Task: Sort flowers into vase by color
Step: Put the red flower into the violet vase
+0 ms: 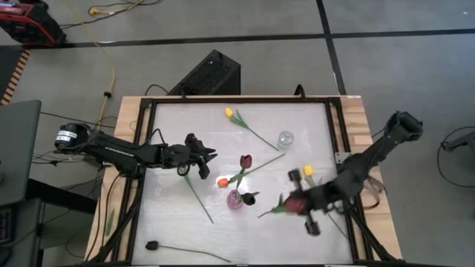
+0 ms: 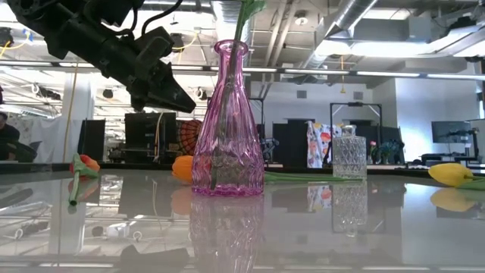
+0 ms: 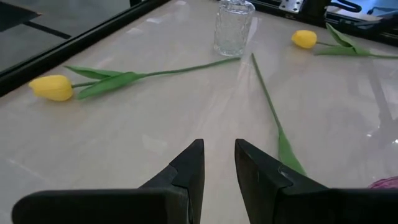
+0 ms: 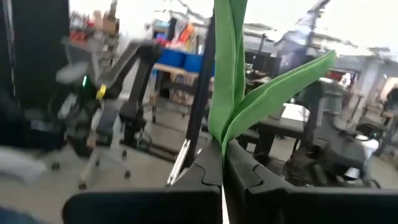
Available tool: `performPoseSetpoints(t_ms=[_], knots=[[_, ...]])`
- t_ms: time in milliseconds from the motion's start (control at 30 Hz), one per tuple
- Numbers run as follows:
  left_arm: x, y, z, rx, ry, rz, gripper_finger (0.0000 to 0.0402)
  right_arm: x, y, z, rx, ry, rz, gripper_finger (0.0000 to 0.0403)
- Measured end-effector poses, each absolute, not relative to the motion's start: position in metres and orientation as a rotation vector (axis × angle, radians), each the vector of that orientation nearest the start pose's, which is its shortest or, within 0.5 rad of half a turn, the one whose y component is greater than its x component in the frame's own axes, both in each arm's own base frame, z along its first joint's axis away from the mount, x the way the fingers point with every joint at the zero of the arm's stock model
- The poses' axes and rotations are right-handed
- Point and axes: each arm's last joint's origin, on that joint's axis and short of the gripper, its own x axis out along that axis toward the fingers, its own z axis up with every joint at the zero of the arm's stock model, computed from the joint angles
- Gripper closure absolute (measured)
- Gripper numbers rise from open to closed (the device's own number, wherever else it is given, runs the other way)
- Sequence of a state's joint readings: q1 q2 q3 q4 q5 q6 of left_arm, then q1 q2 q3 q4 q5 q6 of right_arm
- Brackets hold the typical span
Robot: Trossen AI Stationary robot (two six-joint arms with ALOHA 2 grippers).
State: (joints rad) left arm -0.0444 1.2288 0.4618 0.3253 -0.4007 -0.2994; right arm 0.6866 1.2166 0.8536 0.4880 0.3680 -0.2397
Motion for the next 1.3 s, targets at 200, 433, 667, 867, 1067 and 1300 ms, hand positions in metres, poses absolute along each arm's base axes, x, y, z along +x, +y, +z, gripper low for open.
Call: performPoseSetpoints(t_ms=[200,433,667,867,1067,1300], knots=[[0.235,0.001,0.185,-0.191,0.375,0.411,0.0325,0.236,0.197,0.307,-0.337,-0.197,0.335,0.0383],[0.235,0.001,0.185,-0.193,0.372,0.408,0.0325,0.257,0.2,0.318,-0.35,-0.271,0.276,0.0383],[0.235,0.0,0.185,-0.212,0.376,0.388,0.0325,0.258,0.199,0.346,-0.323,-0.33,0.254,0.0383],[0.235,0.0,0.185,-0.209,0.378,0.385,0.0325,0.232,0.169,0.401,-0.21,-0.475,0.152,0.0383],[0.235,0.0,0.185,-0.209,0.378,0.385,0.0325,0.244,0.129,0.407,-0.124,-0.428,0.04,0.0383],[0.235,0.0,0.185,-0.208,0.381,0.385,0.0325,0.279,0.106,0.38,-0.049,-0.272,0.083,0.0383]])
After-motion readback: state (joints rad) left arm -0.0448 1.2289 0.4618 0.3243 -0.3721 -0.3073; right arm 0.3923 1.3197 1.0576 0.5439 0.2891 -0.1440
